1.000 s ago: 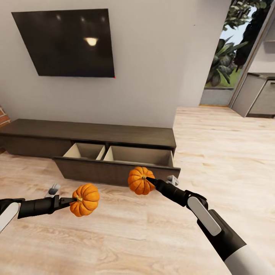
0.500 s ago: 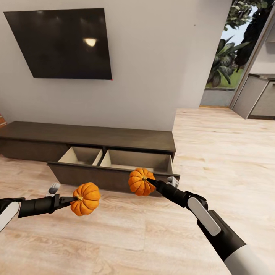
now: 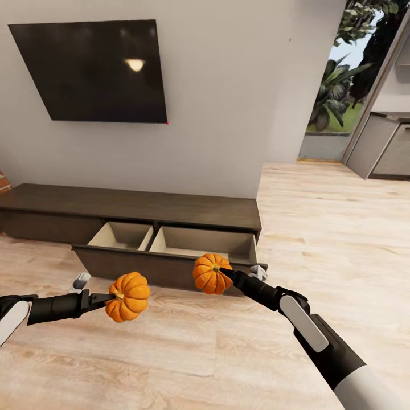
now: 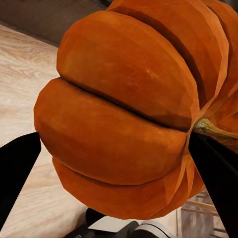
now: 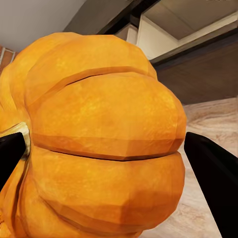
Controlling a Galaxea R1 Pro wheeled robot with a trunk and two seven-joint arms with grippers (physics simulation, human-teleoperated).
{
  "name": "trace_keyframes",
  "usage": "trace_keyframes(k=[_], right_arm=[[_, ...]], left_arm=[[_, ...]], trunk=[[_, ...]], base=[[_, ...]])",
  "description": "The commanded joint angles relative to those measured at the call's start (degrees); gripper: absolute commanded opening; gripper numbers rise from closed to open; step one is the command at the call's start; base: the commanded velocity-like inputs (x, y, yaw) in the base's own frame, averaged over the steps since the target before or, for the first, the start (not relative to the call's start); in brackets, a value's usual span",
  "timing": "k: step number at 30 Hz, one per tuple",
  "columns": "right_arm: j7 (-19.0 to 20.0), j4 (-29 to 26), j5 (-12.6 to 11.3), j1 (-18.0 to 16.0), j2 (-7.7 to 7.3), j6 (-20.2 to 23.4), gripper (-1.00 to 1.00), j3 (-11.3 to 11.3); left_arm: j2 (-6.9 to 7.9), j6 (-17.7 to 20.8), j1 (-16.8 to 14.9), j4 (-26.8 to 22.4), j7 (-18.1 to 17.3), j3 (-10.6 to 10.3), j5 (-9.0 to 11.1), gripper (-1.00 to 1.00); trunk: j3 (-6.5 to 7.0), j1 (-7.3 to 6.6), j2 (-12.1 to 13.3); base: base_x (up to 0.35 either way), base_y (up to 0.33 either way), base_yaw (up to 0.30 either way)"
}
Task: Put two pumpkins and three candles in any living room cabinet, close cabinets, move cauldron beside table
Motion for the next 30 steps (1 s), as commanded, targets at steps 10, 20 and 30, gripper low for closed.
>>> trace_keyframes(k=[10, 20, 30], right_arm=[[0.0, 0.0, 0.0, 0.0, -0.04, 0.1, -1.00, 0.1], [-0.8, 1.1, 0.1, 0.0, 0.04, 0.0, -1.00, 0.2], [-15.0, 3.0, 0.2, -0.1, 0.30, 1.0, -1.00, 2.3]], left_arm=[[0.03, 0.2, 0.0, 0.1, 0.2, -0.1, 0.0, -1.00], [-0.67, 0.1, 0.0, 0.2, 0.5, -1.1, -0.4, -1.00], [-2.54, 0.1, -0.4, -0.9, 17.6, -0.6, -2.2, -1.00]], trunk=[[1.75, -2.21, 4.0], [3.55, -4.40, 8.0], [5.34, -6.60, 12.0]], base=[[0.000, 0.000, 0.000], [0.000, 0.000, 0.000], [0.000, 0.000, 0.000]])
